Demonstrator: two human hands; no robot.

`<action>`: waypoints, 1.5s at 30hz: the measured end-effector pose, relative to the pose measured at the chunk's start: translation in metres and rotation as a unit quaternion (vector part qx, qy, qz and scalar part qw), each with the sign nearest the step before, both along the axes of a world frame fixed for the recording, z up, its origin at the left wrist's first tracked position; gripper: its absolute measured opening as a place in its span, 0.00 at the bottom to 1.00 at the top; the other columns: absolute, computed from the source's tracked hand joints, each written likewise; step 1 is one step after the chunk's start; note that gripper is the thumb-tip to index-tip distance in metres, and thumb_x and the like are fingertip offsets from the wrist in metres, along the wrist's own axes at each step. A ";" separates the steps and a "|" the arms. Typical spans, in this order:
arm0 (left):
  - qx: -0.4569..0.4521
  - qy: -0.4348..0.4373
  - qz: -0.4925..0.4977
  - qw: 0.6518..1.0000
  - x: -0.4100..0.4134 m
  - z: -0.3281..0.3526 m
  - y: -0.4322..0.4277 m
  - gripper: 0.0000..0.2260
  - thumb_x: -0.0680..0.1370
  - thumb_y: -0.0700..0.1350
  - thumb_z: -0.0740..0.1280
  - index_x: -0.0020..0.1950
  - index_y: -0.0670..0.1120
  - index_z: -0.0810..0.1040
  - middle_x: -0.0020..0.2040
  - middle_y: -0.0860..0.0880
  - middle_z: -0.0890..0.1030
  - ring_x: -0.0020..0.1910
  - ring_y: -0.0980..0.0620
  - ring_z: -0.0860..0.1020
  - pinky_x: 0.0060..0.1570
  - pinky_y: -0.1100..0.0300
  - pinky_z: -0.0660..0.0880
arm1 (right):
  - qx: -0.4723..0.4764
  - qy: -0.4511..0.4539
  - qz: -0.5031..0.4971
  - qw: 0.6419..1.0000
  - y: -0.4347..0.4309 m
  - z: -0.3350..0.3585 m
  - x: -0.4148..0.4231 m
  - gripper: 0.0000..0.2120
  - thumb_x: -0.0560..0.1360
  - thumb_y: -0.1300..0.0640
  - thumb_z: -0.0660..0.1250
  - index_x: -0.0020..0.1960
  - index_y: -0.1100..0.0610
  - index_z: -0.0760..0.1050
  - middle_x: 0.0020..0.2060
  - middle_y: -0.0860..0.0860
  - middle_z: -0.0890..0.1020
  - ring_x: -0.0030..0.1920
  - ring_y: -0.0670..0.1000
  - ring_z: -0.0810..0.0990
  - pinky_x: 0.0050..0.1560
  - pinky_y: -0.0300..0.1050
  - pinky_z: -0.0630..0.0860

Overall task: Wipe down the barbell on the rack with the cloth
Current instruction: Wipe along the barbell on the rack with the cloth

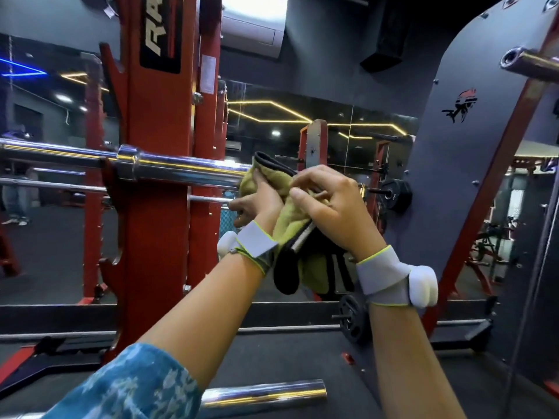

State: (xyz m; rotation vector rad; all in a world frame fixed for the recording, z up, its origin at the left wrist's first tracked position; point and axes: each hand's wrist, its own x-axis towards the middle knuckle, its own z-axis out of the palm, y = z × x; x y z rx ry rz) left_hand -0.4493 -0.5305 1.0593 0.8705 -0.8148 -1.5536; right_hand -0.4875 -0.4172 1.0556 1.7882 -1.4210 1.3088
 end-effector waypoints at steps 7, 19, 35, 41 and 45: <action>-0.247 -0.012 0.221 0.943 -0.010 -0.029 0.019 0.21 0.72 0.48 0.72 0.58 0.40 0.69 0.62 0.39 0.63 0.60 0.45 0.67 0.56 0.59 0.65 | -0.074 -0.011 -0.112 0.991 -0.027 -0.025 -0.021 0.02 0.65 0.68 0.69 0.36 0.63 0.79 0.37 0.55 0.78 0.37 0.52 0.76 0.41 0.41 0.72; -0.456 -0.041 0.017 0.889 0.001 -0.005 0.032 0.27 0.73 0.64 0.55 0.67 0.54 0.69 0.76 0.50 0.46 0.75 0.50 0.47 0.73 0.47 0.48 | -0.131 -0.146 -0.006 0.981 -0.054 -0.049 -0.013 0.24 0.75 0.61 0.61 0.70 0.63 0.68 0.68 0.59 0.72 0.69 0.55 0.69 0.69 0.46 0.64; -0.632 -0.412 0.223 0.618 0.026 0.009 -0.046 0.31 0.76 0.64 0.46 0.57 0.46 0.78 0.60 0.45 0.78 0.72 0.44 0.62 0.70 0.42 0.46 | -0.030 -0.047 -0.373 0.926 -0.090 -0.043 -0.043 0.36 0.72 0.38 0.62 0.72 0.34 0.44 0.77 0.48 0.47 0.72 0.72 0.48 0.59 0.80 0.58; -0.606 -0.504 0.254 0.561 0.020 -0.003 -0.060 0.30 0.75 0.64 0.46 0.48 0.44 0.79 0.45 0.42 0.81 0.51 0.42 0.76 0.60 0.46 0.60 | -0.022 -0.170 -0.360 0.917 -0.076 -0.030 -0.050 0.33 0.72 0.43 0.65 0.74 0.39 0.55 0.77 0.49 0.49 0.72 0.69 0.51 0.65 0.70 0.61; -0.620 -0.489 0.267 0.551 0.021 -0.004 -0.064 0.26 0.75 0.61 0.49 0.52 0.45 0.79 0.47 0.43 0.81 0.50 0.42 0.76 0.58 0.48 0.60 | 0.005 -0.087 -0.354 0.931 -0.082 -0.016 -0.034 0.34 0.69 0.38 0.66 0.72 0.40 0.59 0.75 0.48 0.55 0.72 0.69 0.49 0.65 0.73 0.57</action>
